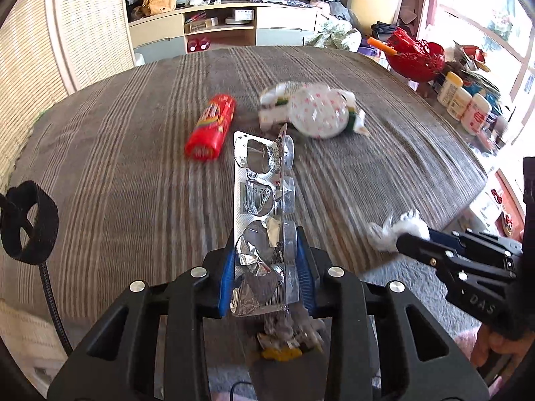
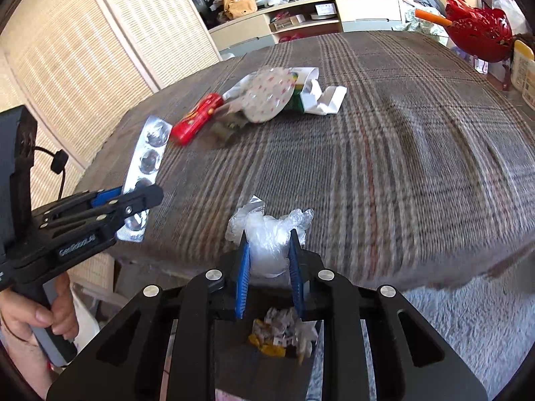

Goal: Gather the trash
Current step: 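Lower the blister pack and plastic bag into the bin and open both grippers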

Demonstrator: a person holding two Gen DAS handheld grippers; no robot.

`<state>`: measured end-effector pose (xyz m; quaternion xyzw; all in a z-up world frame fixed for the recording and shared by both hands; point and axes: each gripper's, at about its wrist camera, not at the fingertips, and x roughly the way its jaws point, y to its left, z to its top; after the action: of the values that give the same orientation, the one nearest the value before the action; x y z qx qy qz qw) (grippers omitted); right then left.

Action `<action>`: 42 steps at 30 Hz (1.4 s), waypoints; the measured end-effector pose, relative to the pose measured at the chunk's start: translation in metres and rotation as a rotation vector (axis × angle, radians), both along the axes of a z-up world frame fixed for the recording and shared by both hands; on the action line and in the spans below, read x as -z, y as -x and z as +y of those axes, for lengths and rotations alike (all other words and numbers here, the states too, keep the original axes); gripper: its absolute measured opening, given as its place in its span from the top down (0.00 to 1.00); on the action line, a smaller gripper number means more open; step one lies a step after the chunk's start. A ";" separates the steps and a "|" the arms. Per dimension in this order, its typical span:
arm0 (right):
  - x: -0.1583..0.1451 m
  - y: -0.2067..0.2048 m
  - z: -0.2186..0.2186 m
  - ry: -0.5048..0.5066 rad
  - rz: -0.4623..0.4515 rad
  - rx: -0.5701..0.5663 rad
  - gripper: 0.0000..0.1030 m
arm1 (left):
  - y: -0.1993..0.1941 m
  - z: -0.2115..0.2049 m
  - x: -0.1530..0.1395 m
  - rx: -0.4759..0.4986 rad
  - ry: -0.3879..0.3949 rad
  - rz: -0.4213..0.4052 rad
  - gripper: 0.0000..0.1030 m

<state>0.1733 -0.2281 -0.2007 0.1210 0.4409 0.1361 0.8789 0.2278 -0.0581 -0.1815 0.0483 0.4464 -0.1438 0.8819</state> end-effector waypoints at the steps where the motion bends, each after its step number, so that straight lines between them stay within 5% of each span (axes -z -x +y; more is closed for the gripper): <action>1: -0.001 0.006 0.001 0.004 -0.001 -0.002 0.78 | 0.007 0.000 0.000 0.001 0.001 0.000 0.70; 16: 0.026 0.058 0.008 0.024 0.054 -0.004 0.79 | 0.099 0.006 0.041 -0.004 0.027 0.074 0.70; 27: 0.075 0.068 0.009 -0.008 0.153 -0.001 0.78 | 0.116 0.006 0.096 -0.009 0.047 0.155 0.70; 42: 0.088 0.062 0.023 -0.001 0.193 -0.044 0.76 | 0.120 0.002 0.133 -0.007 0.067 0.238 0.70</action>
<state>0.1117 -0.2050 -0.2886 0.1243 0.5259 0.1433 0.8291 0.1079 -0.0563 -0.3143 -0.0003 0.5431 -0.1600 0.8243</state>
